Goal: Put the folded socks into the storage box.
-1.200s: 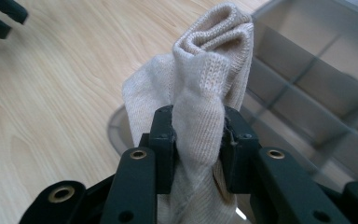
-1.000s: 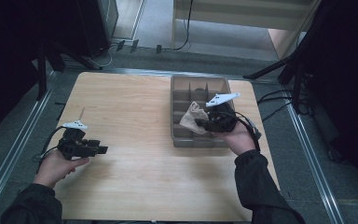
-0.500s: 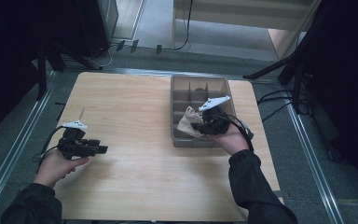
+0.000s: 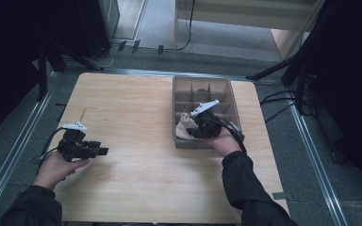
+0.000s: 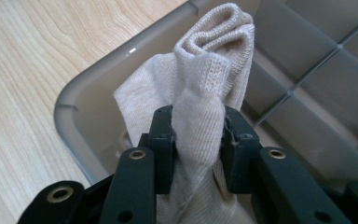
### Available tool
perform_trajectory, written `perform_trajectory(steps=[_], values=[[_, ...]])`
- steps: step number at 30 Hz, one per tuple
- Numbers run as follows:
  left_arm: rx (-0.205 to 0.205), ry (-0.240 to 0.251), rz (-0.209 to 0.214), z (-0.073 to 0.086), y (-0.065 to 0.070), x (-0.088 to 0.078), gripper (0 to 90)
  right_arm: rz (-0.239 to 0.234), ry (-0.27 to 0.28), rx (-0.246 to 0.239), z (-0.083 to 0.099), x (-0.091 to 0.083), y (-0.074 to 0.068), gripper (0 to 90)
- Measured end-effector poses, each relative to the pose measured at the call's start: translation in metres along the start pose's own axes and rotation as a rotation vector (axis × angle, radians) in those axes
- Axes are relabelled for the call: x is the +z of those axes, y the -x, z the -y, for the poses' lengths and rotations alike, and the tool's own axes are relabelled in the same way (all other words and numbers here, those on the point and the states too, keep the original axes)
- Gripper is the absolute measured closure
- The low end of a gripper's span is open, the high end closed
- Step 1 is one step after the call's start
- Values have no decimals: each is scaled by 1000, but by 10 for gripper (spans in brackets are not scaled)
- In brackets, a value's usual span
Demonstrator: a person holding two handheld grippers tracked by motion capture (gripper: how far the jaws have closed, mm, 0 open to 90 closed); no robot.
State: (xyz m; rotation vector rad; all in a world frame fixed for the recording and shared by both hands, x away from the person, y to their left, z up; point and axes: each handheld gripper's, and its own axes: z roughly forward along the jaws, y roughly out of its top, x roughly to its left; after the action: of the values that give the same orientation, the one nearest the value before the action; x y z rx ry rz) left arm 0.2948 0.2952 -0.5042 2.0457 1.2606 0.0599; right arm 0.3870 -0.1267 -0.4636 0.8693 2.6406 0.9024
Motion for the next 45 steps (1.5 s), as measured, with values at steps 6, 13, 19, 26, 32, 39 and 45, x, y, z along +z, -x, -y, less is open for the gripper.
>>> perform_trajectory(steps=[6, 13, 19, 26, 32, 39, 45], values=[[-1, 1, -1, -1, 0, 1, 452, 14, -16, 4, 1, 8, 0, 687], [-1, 1, 1, -1, 0, 1, 452, 18, -35, 13, 0, 13, 0, 686], [-1, 1, 1, -1, 0, 1, 452, 14, -42, 8, 1, 13, 1, 686], [-3, 0, 1, -1, -1, 1, 452, 4, -48, 23, 1, 12, 1, 643], [-7, 2, 0, 0, -1, 0, 452, -8, -20, 63, 1, 7, 8, 520], [-7, 1, 0, 0, -1, 0, 452, -22, 15, 91, 0, -6, 11, 434], [-5, 0, 0, 0, -1, 0, 452, -21, 41, 88, -10, -24, 11, 433]])
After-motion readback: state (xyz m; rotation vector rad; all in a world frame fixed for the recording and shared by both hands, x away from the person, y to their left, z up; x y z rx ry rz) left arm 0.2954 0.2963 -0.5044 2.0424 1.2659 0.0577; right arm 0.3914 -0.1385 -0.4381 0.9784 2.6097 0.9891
